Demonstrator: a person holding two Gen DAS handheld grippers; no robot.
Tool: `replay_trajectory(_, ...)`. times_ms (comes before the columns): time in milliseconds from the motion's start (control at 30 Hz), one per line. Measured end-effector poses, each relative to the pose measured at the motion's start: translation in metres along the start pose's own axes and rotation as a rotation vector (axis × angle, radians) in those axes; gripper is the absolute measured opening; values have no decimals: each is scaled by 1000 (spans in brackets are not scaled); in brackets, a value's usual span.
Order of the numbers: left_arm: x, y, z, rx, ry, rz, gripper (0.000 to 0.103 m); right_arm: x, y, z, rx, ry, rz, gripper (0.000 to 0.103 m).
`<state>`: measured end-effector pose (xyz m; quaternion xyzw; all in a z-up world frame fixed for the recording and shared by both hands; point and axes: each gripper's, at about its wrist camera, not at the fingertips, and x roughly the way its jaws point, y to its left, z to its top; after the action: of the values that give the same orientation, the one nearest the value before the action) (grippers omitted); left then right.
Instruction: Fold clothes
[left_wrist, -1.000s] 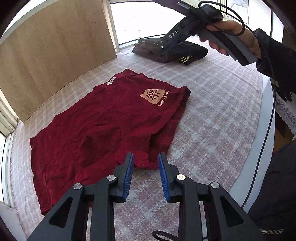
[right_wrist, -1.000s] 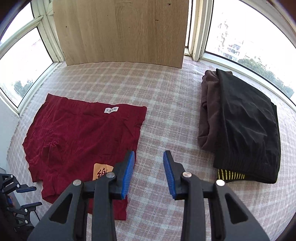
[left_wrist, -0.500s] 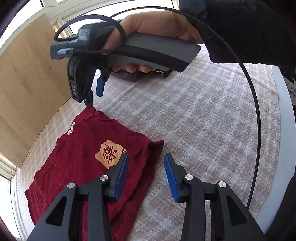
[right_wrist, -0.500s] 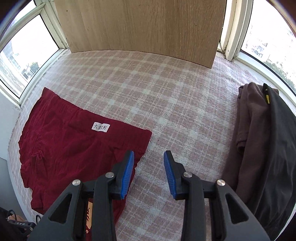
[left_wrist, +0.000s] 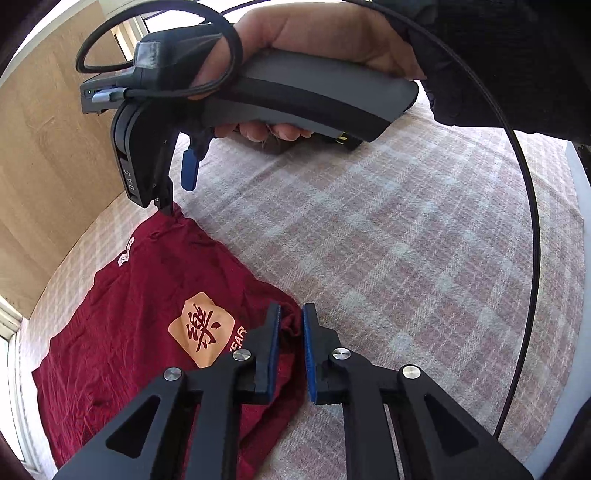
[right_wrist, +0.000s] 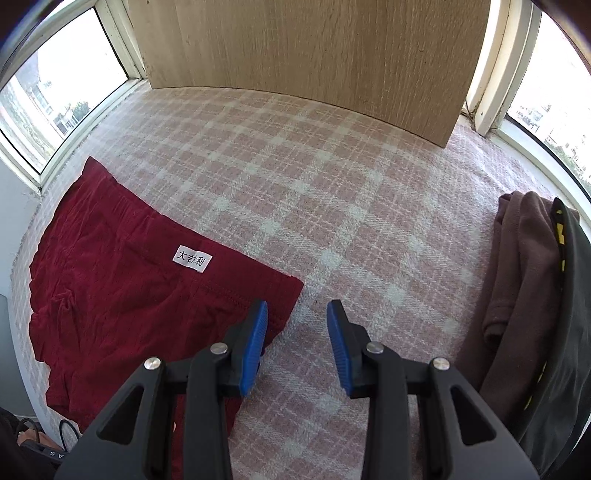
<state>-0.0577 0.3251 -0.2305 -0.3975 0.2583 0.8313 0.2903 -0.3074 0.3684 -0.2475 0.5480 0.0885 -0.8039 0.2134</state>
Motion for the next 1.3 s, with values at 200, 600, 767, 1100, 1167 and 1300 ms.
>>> replay_trajectory(200, -7, 8, 1, -43, 8, -22, 8, 11, 7, 9, -24, 35, -13, 33)
replay_trajectory(600, -22, 25, 1, -135, -42, -47, 7, -5, 9, 13, -42, -2, 24, 7)
replay_trajectory(767, -35, 51, -9, -249, -77, -60, 7, -16, 4, 17, -6, -23, 49, 7)
replay_trajectory(1100, -70, 88, -23, -366, -149, -37, 7, -35, 28, 37, 12, -86, 68, 7)
replay_trajectory(1167, -82, 101, -31, -399, -167, -26, 7, -31, 50, 46, -23, -85, 51, 7)
replay_trajectory(1300, -100, 128, -58, -466, -184, 8, 7, -24, 93, 64, -92, -82, 18, 7)
